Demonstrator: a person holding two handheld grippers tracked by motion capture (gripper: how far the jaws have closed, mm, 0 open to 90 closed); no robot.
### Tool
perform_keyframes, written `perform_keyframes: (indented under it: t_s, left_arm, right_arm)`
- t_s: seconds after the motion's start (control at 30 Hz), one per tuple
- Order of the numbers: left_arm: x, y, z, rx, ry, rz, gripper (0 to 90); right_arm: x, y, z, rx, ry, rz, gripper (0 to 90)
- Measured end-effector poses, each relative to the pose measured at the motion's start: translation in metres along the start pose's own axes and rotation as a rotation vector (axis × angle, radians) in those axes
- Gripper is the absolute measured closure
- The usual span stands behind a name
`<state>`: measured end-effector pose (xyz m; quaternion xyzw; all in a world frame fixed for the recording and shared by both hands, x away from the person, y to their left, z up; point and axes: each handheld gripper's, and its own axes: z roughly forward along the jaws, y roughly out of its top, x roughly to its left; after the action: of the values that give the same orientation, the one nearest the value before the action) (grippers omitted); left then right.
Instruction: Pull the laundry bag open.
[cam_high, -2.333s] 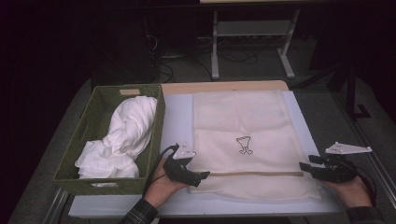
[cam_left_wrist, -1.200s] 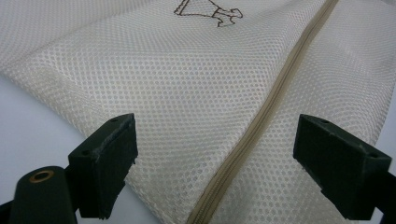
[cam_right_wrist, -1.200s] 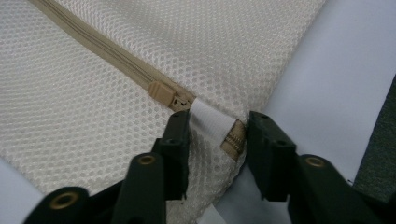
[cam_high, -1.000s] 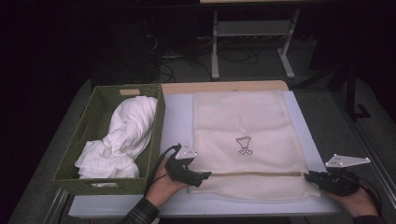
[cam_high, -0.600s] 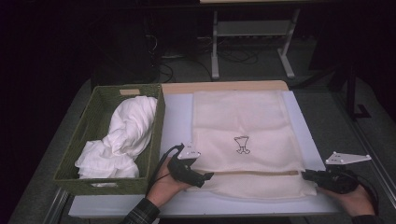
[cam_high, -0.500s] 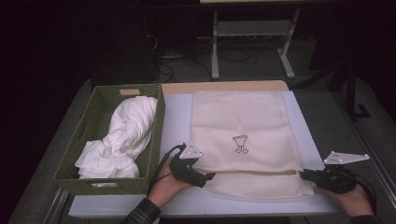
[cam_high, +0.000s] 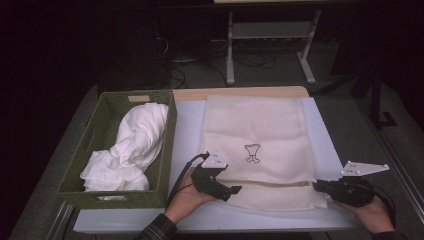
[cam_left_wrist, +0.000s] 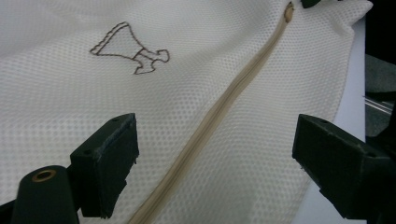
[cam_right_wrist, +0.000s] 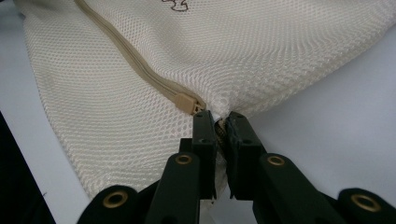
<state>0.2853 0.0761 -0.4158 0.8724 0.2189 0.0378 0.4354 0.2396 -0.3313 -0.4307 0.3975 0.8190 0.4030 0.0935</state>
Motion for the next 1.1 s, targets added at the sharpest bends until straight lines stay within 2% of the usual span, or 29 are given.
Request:
perform_keyframes:
  t_s: [0.43, 0.67, 0.97, 1.1]
  left_arm:
    - [-0.008, 0.015, 0.013, -0.007, -0.065, 0.009, 14.3]
    - [-0.012, 0.025, 0.027, -0.011, -0.102, 0.02, 19.1]
    - [-0.023, 0.036, 0.045, -0.002, -0.143, 0.048, 26.1]
    - [-0.026, 0.038, 0.051, -0.004, -0.157, 0.056, 31.0]
  right_arm:
    - [0.012, 0.007, 0.008, -0.011, -0.021, 0.02, 82.1]
    - [0.013, 0.008, 0.008, -0.026, 0.0, 0.008, 82.1]
    - [0.021, 0.012, 0.01, -0.041, 0.043, -0.032, 82.1]
    - [0.023, 0.013, 0.01, -0.041, 0.045, -0.041, 82.1]
